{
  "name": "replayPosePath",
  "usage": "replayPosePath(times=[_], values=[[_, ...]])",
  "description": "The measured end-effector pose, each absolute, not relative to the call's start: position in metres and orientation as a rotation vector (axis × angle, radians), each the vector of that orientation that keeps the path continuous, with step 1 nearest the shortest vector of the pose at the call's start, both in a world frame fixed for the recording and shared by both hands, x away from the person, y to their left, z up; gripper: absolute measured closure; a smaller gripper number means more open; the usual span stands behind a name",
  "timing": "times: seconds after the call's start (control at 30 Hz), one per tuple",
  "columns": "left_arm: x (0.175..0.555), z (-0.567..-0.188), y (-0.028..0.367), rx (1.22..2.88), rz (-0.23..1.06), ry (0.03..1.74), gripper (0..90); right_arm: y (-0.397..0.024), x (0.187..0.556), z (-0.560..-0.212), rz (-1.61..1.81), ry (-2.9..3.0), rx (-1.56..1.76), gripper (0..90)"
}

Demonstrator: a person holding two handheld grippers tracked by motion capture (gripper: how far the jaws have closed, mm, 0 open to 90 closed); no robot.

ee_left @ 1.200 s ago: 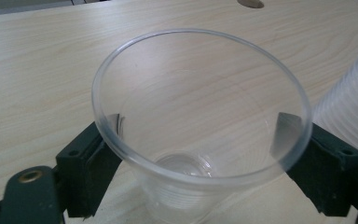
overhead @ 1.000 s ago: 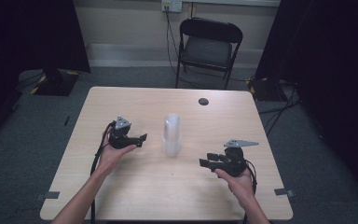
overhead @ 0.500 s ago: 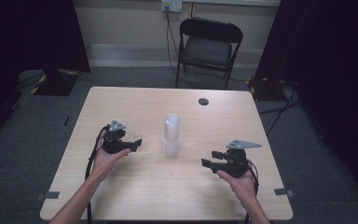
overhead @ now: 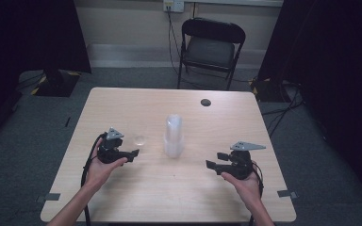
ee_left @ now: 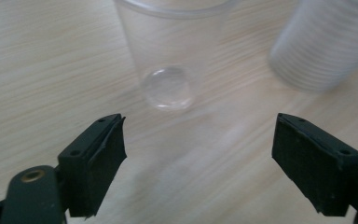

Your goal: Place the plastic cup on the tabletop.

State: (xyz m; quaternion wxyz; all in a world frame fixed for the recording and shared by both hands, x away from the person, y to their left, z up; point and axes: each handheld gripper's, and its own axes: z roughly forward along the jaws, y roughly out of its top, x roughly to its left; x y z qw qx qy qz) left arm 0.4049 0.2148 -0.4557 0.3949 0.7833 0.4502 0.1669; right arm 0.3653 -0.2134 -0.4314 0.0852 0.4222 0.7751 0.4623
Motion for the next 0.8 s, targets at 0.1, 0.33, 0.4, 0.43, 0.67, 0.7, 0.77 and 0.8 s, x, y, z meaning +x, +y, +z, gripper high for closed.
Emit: replayPosePath(times=[0.1, 0.33, 0.4, 0.43, 0.67, 0.7, 0.77, 0.8], values=[[0.397, -0.450, 0.218, 1.985, 0.386, 1.105, 15.9, -0.213, 0.365, -0.431, 1.375, 2.314, 1.260, 34.3], [0.373, -0.443, 0.215, 2.034, 0.399, 1.011, 15.9, -0.212, 0.365, -0.431, 1.370, 2.311, 1.265, 34.3], [0.367, -0.442, 0.212, 2.062, 0.420, 0.997, 16.2, -0.212, 0.365, -0.431, 1.376, 2.308, 1.265, 34.3], [0.365, -0.441, 0.211, 2.070, 0.418, 0.997, 16.2, -0.212, 0.365, -0.431, 1.359, 2.311, 1.261, 34.2], [0.343, -0.438, 0.208, 2.036, 0.408, 1.051, 17.3, -0.214, 0.358, -0.434, 1.312, 2.324, 1.253, 32.9], [0.340, -0.440, 0.207, 2.040, 0.396, 1.042, 17.2, -0.216, 0.356, -0.435, 1.307, 2.322, 1.257, 32.8], [0.335, -0.446, 0.205, 2.060, 0.415, 1.022, 17.0, -0.219, 0.352, -0.439, 1.294, 2.321, 1.260, 32.5], [0.334, -0.450, 0.204, 2.061, 0.412, 1.010, 17.0, -0.221, 0.350, -0.442, 1.280, 2.324, 1.269, 32.2]])
